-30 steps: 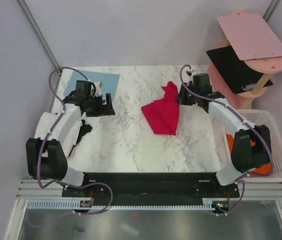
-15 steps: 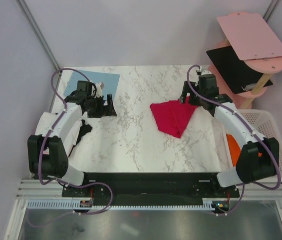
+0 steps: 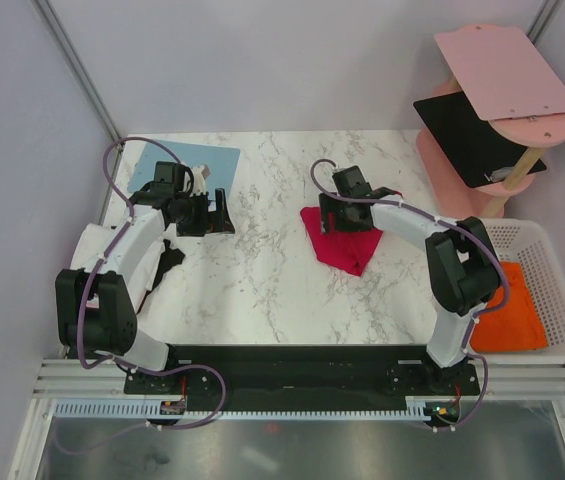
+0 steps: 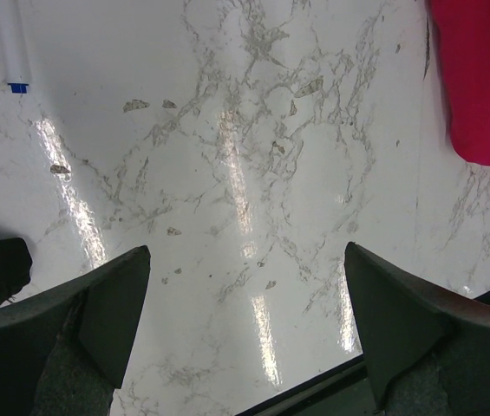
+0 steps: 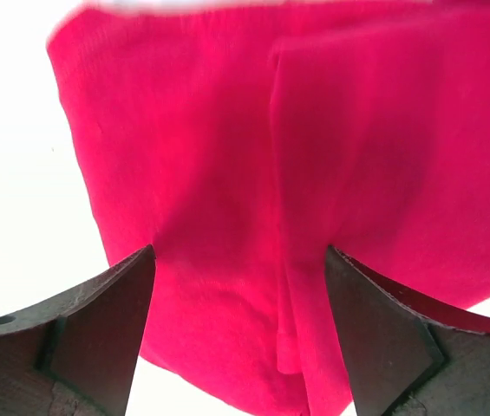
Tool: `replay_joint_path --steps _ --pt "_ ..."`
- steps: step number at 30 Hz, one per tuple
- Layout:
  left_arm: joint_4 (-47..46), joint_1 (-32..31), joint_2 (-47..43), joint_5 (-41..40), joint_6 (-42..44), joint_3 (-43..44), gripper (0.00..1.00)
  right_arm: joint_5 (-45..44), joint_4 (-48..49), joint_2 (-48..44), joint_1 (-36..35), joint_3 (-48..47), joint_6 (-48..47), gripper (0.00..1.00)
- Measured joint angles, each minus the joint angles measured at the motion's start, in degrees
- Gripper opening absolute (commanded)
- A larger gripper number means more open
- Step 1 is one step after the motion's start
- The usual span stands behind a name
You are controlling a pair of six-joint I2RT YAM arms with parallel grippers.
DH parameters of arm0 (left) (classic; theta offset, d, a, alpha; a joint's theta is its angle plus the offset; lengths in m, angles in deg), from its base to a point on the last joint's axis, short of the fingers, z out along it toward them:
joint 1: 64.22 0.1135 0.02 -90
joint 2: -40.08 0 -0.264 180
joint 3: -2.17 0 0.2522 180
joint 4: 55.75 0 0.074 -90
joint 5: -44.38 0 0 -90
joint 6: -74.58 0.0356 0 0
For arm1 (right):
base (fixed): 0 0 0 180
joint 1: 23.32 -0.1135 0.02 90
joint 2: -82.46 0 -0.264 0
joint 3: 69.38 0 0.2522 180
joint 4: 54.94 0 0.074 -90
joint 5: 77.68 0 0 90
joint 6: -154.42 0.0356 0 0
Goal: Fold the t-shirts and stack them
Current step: Flatten out the tshirt
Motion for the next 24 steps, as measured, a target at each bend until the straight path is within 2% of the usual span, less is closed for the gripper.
replay_joint_path --steps 10,12,13,14,15,17,18,24 --pt "0.02 0.02 0.0 0.02 0.02 0.0 1.0 -12.33 -0.11 0.79 -1.33 -3.93 0.63 0.85" --pt "0.04 0.0 0.0 0.02 0.02 0.0 1.0 -15.21 -0.26 1.73 -1.57 -4.52 0.61 0.82" --pt "0.04 0.0 0.0 0.02 0.02 0.0 1.0 -16.61 -0.28 2.58 -1.75 -4.96 0.59 0.72" --pt "0.04 0.0 0.0 0.02 0.02 0.0 1.0 -18.08 -0.26 3.5 -1.92 -5.38 0.57 0.58" --pt "0.04 0.02 0.0 0.02 0.02 0.0 1.0 -19.17 -0.28 4.26 -2.1 -5.64 0.31 0.26" --pt "0.04 0.02 0.0 0.02 0.02 0.0 1.0 -22.14 -0.48 5.77 -2.58 -5.81 0.15 0.13" --pt "0.04 0.0 0.0 0.02 0.02 0.0 1.0 -23.52 -0.66 6.38 -2.84 -5.81 0.61 0.01" --pt "0.22 0.0 0.0 0.0 0.02 0.0 1.0 -29.24 -0.87 7.08 -4.26 -5.95 0.59 0.0"
